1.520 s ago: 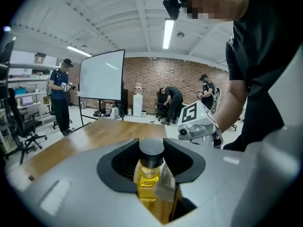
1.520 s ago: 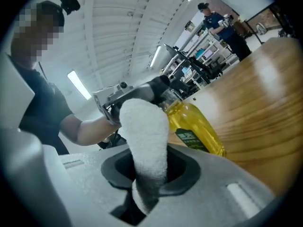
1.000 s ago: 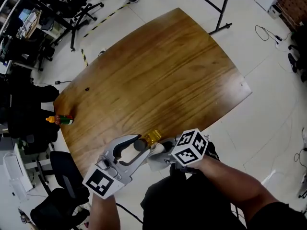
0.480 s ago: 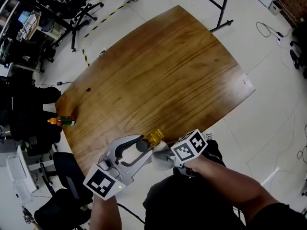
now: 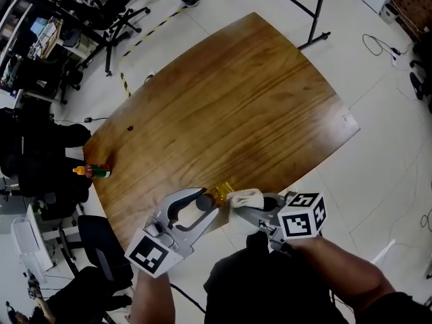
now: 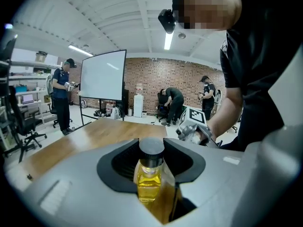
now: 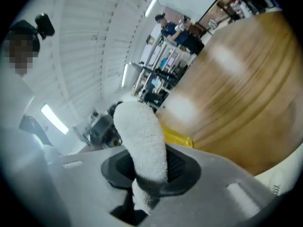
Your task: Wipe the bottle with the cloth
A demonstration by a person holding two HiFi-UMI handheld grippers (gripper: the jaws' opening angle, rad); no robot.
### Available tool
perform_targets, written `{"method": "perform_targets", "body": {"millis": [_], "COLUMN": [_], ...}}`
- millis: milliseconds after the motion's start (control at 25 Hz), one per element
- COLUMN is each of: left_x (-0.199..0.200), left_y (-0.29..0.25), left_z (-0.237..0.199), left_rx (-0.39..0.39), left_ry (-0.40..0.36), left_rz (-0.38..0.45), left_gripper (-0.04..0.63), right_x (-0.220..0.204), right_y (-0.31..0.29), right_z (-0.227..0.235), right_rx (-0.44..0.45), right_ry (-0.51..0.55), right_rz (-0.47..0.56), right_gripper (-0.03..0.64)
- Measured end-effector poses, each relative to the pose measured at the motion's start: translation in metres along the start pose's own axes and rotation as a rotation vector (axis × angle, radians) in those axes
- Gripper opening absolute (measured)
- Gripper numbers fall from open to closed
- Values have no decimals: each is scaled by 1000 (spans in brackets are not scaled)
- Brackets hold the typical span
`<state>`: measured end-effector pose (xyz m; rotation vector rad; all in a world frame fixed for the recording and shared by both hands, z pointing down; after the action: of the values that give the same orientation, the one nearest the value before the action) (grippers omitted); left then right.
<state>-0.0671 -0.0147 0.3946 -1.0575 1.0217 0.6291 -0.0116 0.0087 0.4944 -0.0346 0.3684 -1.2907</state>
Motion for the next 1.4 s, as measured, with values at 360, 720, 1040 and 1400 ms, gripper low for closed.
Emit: {"method": "perform_targets", "body": {"millis": [360, 720, 1040, 1400], "left_x": [4, 4, -3, 3], "left_y": [-3, -4, 1, -8], "left_z": [1, 2, 6, 8], "left_rx": [7, 21, -16, 13], "left_ry": [-6, 10, -10, 0], "left_rz": [23, 20, -8, 33], "left_gripper": [179, 179, 179, 179], "right_x": [99, 81, 62, 64], "right_y": [18, -31, -49, -45], "right_z": [-32, -1, 45, 61], "right_rx": [296, 112, -147, -325], "right_ry": [-160, -66, 201, 490], "right_rz": [319, 185, 87, -67], "right_gripper": [75, 74, 74, 74]}}
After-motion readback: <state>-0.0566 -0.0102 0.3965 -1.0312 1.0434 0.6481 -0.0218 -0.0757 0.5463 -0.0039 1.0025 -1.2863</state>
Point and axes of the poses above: the fingertips, and each gripper's own axes: y backward along the fingers, z to its right, x out of its top, the point moved 2 cm from there along y, backward along the fingers, and after that the axes turned 12 degrees about -y, right-handed, at the moved point
